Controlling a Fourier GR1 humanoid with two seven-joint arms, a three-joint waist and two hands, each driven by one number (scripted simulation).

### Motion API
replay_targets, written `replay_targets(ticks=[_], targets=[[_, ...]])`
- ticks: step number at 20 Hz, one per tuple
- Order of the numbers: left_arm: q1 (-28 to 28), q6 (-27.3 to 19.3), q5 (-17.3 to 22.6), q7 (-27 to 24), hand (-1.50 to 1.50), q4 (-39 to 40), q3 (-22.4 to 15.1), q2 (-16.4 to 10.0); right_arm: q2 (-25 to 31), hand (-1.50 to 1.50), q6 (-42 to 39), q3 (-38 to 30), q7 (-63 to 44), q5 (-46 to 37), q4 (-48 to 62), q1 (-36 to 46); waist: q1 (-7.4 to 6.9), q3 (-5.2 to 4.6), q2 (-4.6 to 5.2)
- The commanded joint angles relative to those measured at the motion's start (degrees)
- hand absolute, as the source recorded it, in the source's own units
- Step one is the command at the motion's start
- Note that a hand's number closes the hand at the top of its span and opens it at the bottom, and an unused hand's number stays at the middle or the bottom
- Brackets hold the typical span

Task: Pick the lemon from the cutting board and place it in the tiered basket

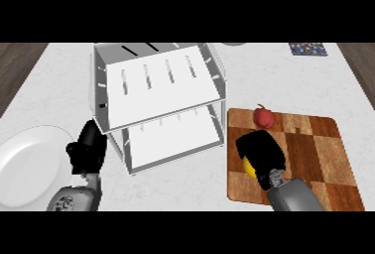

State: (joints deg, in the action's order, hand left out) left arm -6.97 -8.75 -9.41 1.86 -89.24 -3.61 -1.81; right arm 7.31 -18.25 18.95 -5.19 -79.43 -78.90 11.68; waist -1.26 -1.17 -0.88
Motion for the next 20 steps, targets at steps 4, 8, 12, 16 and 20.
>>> replay_targets(ticks=[4,8,12,16,20], targets=[[-2.21,1.12,-0.03,1.14,0.0,0.01,-0.63,-0.36,-7.04,1.5,-3.69,20.41,-24.42,-2.17,-3.88,-1.87,-1.73,1.15,0.48],[-2.59,0.81,-0.45,0.43,0.0,1.24,-0.96,0.24,-7.09,1.5,-4.88,27.61,-38.81,0.56,-8.62,-0.47,-1.6,1.15,0.63],[-2.84,0.75,0.71,0.39,0.0,2.26,0.04,0.73,-7.2,1.5,-5.82,36.18,-52.53,2.86,-16.5,2.58,-0.9,1.07,0.49],[-3.11,1.04,0.19,0.89,0.0,1.26,0.43,-0.55,-7.26,1.5,-6.68,40.1,-63.24,4.74,-23.39,8.2,-0.94,1.03,0.23],[-1.41,0.97,-0.13,0.56,0.0,0.87,-0.11,-0.33,-7.26,1.5,-8.36,38.74,-68.34,7.8,-28.8,13.71,-0.71,0.97,0.37]])
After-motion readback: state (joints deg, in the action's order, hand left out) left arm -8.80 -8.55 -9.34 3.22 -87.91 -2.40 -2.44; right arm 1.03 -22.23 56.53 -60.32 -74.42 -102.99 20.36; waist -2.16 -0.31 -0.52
